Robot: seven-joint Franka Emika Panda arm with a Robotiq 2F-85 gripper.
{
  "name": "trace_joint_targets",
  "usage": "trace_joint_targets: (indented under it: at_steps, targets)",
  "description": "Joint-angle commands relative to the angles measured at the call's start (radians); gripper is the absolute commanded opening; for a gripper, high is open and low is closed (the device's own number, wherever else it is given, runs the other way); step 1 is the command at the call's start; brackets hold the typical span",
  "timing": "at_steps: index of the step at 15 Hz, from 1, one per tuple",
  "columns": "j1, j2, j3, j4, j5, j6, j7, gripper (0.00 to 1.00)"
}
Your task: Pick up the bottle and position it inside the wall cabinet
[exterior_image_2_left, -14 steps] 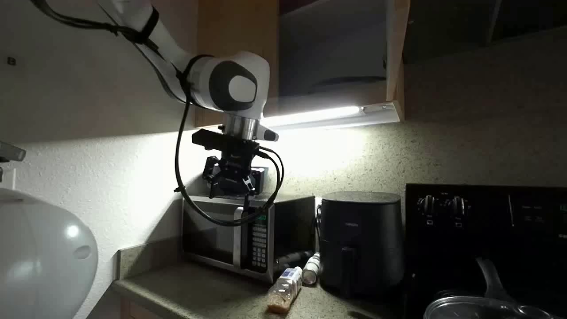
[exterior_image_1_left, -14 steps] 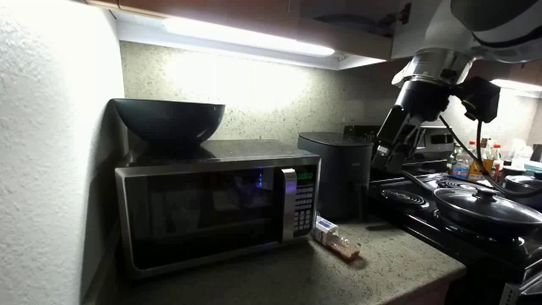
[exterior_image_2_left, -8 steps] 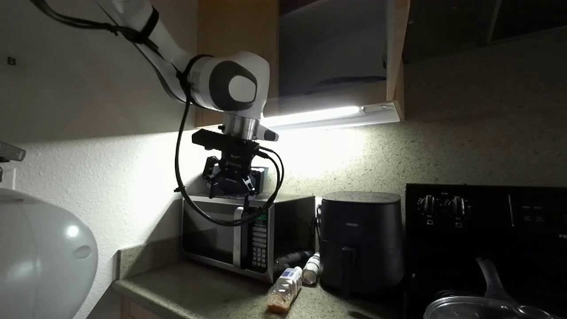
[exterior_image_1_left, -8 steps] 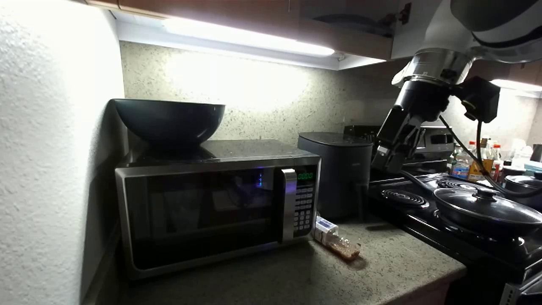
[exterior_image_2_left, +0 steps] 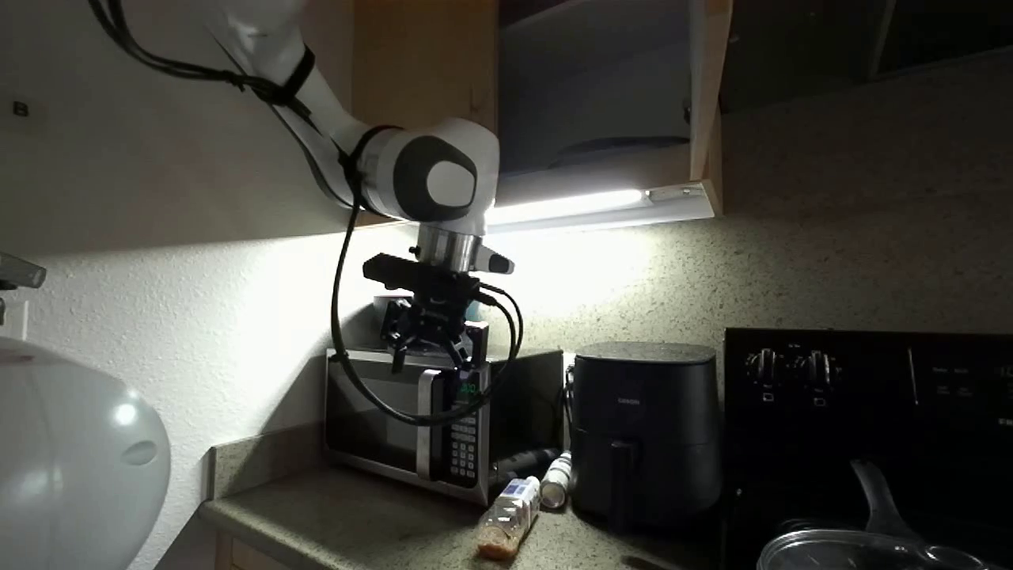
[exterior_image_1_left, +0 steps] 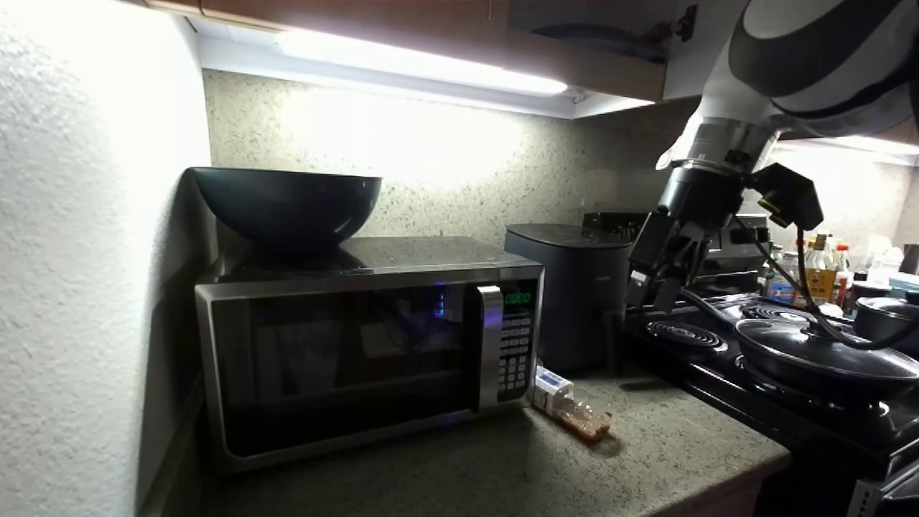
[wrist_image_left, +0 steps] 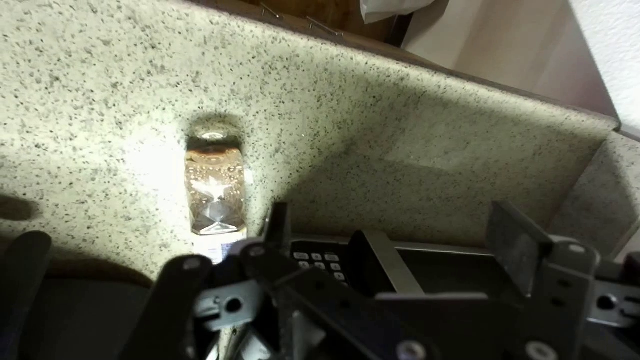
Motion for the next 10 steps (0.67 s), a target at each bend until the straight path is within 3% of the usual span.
trace_joint_targets:
  at_steps: [1,8,10]
  targets:
    - [-0.023,0.132,0.003,0.057,0.016,0.022,-0.055,1.0]
    - [-0.073,0.317,0.018,0.145,-0.007,0.003,-0.094,1.0]
    - [-0.084,0.294,0.032,0.127,0.003,0.0,-0.07,1.0]
